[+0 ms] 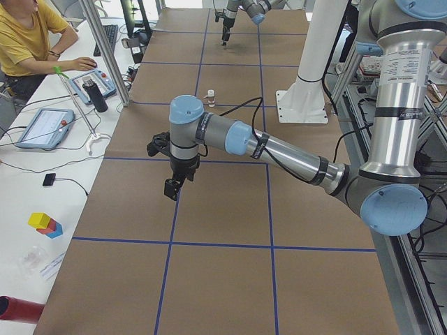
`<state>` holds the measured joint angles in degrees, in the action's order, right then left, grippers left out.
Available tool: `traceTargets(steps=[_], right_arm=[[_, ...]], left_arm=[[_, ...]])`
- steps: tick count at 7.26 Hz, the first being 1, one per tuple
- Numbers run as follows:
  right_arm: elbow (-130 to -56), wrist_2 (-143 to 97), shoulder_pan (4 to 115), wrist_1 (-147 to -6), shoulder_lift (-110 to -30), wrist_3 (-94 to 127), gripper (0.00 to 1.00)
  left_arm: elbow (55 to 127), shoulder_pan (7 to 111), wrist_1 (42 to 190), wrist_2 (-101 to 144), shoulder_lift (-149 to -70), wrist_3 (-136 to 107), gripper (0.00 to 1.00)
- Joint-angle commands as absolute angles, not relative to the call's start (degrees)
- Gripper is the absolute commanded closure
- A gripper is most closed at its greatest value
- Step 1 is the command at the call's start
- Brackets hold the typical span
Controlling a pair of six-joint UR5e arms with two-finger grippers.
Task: Assemble PPR valve and pipe with both arms
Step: 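Lower the right gripper onto the chrome threaded fitting and grasp it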
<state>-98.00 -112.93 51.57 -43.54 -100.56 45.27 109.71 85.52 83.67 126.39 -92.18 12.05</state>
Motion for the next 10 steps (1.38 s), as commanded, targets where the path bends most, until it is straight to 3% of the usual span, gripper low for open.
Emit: traceTargets(steps=[1, 5, 6, 7, 10], right_arm=[[-97.91, -112.94, 51.42, -43.42, -100.81, 45.18, 0.38], [-97.91, -112.76, 51.33, -43.51, -101.25, 44.91, 0.44], [-97.82, -112.76, 51.33, -43.51, -101.34, 44.91, 0.57], [-97.74, -112.76, 51.33, -43.51, -101.34, 44.48, 1.0], [-98.0, -113.46, 51.24, -43.51, -98.98, 43.68, 1.0]], left_arm=[[109.77, 85.52, 83.67, 126.47, -92.11, 12.04, 0.0], [109.6, 85.52, 83.67, 126.47, -92.11, 12.22, 0.0], [109.6, 85.52, 83.67, 126.47, -92.02, 12.22, 0.0], [109.6, 85.52, 83.67, 126.47, -92.02, 12.3, 0.0], [109.42, 85.52, 83.67, 126.39, -92.02, 12.3, 0.0]])
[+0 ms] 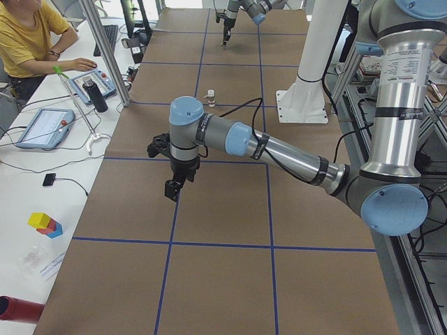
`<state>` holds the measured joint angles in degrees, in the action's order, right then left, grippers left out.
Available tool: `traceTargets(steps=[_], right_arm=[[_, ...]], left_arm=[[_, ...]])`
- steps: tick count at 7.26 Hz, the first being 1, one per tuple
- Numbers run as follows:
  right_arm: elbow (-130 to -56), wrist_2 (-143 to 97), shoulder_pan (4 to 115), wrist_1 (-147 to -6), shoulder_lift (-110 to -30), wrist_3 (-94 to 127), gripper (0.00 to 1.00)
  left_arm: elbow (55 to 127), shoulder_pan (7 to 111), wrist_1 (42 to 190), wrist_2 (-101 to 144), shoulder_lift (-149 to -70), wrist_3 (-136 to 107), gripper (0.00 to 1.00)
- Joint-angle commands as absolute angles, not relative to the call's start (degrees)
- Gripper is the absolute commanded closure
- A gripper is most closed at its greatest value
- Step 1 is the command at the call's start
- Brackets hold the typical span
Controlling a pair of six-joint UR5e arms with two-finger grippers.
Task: Assemble PPR valve and pipe with both arms
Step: 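Lower the right gripper onto the chrome threaded fitting and grasp it, then carry the threaded fitting with the right gripper above the valve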
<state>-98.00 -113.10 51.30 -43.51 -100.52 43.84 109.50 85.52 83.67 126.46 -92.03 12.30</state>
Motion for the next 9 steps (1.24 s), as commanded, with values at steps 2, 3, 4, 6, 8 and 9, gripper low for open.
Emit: traceTargets(steps=[2, 3, 4, 6, 8, 9], right_arm=[[-97.3, -114.61, 51.24, -43.51, -90.4, 43.68, 1.0], [-97.29, -114.7, 51.24, -44.2, -87.22, 44.2, 1.0], [-97.21, -114.7, 51.15, -44.91, -85.53, 44.47, 1.0], [-99.74, -114.7, 51.24, -58.54, -77.13, 44.65, 1.0], [-105.7, -114.78, 49.24, -76.63, -69.12, 47.35, 1.0], [-106.43, -114.7, 46.78, -86.21, -62.64, 56.16, 1.0]], left_arm=[[109.34, 85.61, 83.32, 126.65, -91.24, 11.69, 0.0], [109.07, 86.13, 82.36, 127.0, -90.27, 11.6, 0.0], [109.16, 87.26, 82.09, 130.13, -87.22, 11.6, 0.0], [109.16, 91.3, 87.58, 133.24, -78.26, 14.05, 0.0], [109.08, 92.72, 87.45, 133.15, -77.52, 13.71, 0.0], [108.99, 92.72, 87.45, 133.15, -77.52, 13.71, 0.0]])
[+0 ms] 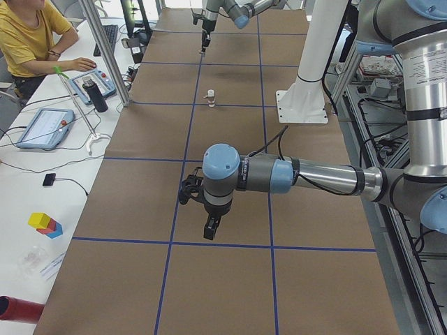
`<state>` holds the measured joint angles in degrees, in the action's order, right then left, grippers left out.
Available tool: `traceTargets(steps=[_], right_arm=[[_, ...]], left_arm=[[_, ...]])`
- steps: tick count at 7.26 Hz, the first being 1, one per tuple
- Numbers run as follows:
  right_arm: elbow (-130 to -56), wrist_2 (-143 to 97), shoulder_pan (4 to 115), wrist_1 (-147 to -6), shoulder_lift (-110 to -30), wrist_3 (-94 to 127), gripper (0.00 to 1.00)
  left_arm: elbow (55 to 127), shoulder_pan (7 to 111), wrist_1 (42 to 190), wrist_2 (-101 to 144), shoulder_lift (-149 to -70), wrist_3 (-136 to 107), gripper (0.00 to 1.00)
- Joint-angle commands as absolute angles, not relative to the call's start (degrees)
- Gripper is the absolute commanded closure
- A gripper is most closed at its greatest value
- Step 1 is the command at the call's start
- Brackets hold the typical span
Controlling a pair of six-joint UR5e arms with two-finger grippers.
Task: Assemble PPR valve and pipe with both arms
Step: 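Carry the threaded fitting with the right gripper above the valve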
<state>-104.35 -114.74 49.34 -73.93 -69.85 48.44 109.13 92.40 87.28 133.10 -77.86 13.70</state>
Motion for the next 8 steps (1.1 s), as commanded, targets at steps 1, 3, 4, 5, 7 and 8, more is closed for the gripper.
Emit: traceTargets(steps=[1, 3, 4, 5, 7, 8], right_arm=[[-105.74, -113.91, 44.15, -92.49, -57.27, 61.73, 1.0], [-105.3, -107.87, 39.58, -103.67, -49.17, 72.7, 1.0], [-103.12, -104.88, 36.94, -103.8, -46.35, 81.04, 1.0], [-99.09, -102.42, 35.26, -103.8, -42.49, 87.04, 1.0], [-94.14, -98.03, 31.57, -103.62, -38.33, 93.67, 1.0], [-93.43, -96.0, 30.25, -103.54, -37.97, 94.3, 1.0]], left_arm=[[108.98, 92.64, 87.45, 133.15, -77.52, 13.71, 0.0], [109.07, 92.64, 87.54, 133.15, -77.61, 13.62, 0.0], [108.99, 92.64, 87.8, 133.15, -77.61, 13.28, 0.0], [108.98, 92.64, 87.8, 133.15, -77.61, 13.27, 0.0], [108.99, 92.64, 87.89, 133.15, -77.87, 13.18, 0.0], [108.98, 92.64, 87.89, 133.15, -77.87, 13.18, 0.0]])
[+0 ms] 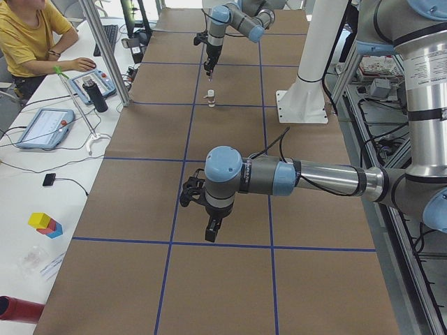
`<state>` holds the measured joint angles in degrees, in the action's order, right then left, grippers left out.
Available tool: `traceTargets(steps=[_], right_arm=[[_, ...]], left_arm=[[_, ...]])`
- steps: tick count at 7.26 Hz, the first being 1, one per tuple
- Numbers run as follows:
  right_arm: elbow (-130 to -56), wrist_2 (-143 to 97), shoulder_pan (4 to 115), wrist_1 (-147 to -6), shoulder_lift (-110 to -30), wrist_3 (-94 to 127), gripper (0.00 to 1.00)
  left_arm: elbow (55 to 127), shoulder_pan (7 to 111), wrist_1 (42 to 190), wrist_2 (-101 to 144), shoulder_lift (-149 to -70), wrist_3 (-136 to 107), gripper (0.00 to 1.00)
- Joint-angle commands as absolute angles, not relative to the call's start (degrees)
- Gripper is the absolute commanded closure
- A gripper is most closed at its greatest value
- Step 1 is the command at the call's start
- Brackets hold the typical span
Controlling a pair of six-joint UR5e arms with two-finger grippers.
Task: Assemble PPR valve and pipe with both arms
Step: 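Carry the threaded fitting with the right gripper above the valve, then lower the threaded fitting onto the valve top with the right gripper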
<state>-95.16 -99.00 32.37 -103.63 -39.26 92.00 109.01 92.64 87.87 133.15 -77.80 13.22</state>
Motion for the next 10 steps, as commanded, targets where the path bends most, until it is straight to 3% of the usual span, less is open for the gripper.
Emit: traceTargets(steps=[1, 6, 10], right_arm=[[-92.91, -94.93, 29.89, -103.45, -37.62, 94.31, 1.0], [-86.24, -91.77, 29.88, -98.9, -34.63, 94.31, 1.0], [-85.87, -92.19, 29.88, -99.23, -34.63, 94.13, 1.0]], left_arm=[[108.98, 92.64, 87.89, 133.15, -77.87, 13.18, 0.0], [108.98, 92.64, 87.89, 133.15, -77.87, 13.18, 0.0], [108.98, 92.64, 87.98, 133.15, -78.05, 12.4, 0.0]])
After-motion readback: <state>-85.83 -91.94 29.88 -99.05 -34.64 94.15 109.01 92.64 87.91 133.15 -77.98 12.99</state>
